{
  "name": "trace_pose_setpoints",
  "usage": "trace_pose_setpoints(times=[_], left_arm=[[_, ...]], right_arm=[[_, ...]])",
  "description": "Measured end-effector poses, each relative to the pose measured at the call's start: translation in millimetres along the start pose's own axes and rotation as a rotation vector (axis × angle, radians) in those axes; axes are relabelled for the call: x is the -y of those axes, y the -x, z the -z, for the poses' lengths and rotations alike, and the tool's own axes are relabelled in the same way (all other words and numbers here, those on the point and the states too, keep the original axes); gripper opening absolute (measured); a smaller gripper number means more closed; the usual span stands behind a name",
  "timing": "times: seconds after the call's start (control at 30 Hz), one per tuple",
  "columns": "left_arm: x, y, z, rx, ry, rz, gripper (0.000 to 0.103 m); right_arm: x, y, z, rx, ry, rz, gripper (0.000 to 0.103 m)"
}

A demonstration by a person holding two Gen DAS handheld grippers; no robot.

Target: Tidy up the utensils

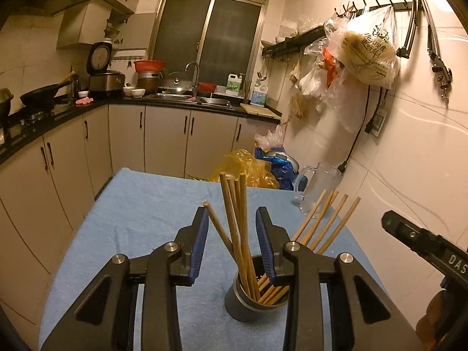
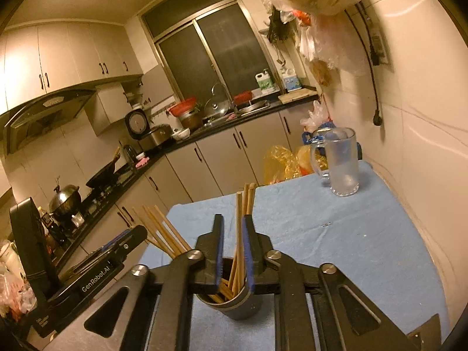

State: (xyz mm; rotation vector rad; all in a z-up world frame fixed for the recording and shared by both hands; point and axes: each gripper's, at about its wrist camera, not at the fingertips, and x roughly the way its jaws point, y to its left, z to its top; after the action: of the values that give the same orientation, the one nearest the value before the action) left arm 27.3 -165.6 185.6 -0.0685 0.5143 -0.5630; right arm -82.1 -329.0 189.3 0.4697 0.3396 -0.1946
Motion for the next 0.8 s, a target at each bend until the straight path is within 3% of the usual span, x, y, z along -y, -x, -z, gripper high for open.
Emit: trace_pose_setpoints(times=[0.07,0.27,0.33,0.5,0.8], left_arm=[[0.2,9.9,0.5,0.010,0.005,-0.006,0.033],[0.8,50.7,16.7,0.039,0.009,-0.060,0.059],[1.0,64.8,29.0,0.040,0.001,-0.114,0.073],[-0.1,102.7,69.2,0.036,-0.050,-0.206,0.091],[-15.2,141.0,134.3,-0.063,-0.038,-0.326,0.097]], right_arm=[[2.6,11.8,1.3,0.011,-0.009,0.002,0.028],[5.2,45.0,15.9,0.024,0.005,0.042,0.058],[5.0,57.4,25.8,0.027,0.019,0.055,0.062],[3.6,80.5,56.7,0.020,0.078,0.113,0.077],[-8.5,107.3,115.5,-0.025,0.179,0.242,0.086]])
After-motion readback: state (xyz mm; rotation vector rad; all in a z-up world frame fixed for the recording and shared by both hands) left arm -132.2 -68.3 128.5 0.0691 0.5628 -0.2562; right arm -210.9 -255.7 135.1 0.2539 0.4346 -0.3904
